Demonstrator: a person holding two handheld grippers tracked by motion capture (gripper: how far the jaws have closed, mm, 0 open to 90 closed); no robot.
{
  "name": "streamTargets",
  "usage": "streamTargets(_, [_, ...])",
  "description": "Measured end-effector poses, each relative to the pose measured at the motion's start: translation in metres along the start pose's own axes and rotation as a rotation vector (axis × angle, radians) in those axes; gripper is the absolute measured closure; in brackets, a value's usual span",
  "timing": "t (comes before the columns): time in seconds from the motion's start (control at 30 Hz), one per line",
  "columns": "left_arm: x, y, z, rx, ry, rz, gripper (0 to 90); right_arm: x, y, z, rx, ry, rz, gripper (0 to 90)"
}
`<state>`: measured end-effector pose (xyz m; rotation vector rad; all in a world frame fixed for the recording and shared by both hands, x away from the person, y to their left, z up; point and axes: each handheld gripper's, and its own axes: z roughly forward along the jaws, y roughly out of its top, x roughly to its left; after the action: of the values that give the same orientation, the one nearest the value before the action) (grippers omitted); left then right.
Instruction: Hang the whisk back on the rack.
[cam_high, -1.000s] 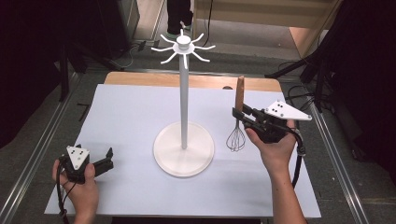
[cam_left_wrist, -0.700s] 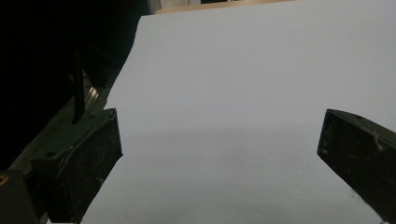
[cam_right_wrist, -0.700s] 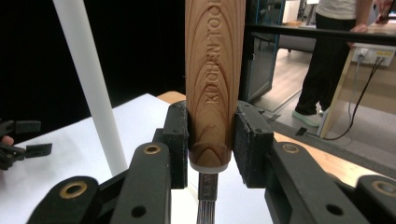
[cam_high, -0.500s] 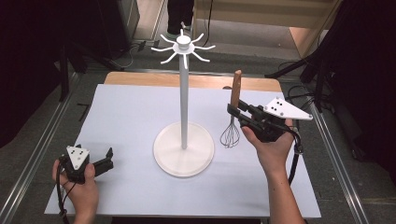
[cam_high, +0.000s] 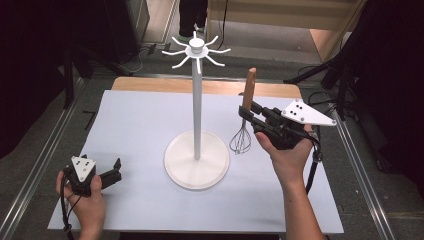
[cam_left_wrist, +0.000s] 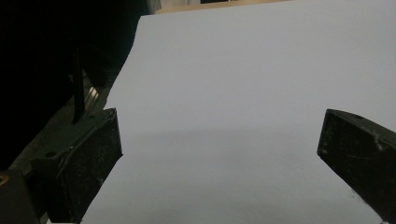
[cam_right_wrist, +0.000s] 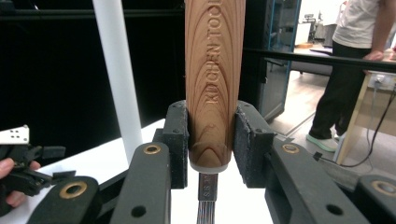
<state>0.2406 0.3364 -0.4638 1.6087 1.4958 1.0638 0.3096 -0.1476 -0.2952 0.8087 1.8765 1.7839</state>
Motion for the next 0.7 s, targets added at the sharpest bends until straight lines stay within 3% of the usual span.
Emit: streamTargets(0.7, [0.0,0.0,0.0,0.003,0.0,-0.001,0.3,0.018,0.025,0.007,-0.059,0.045,-0.02,70.6])
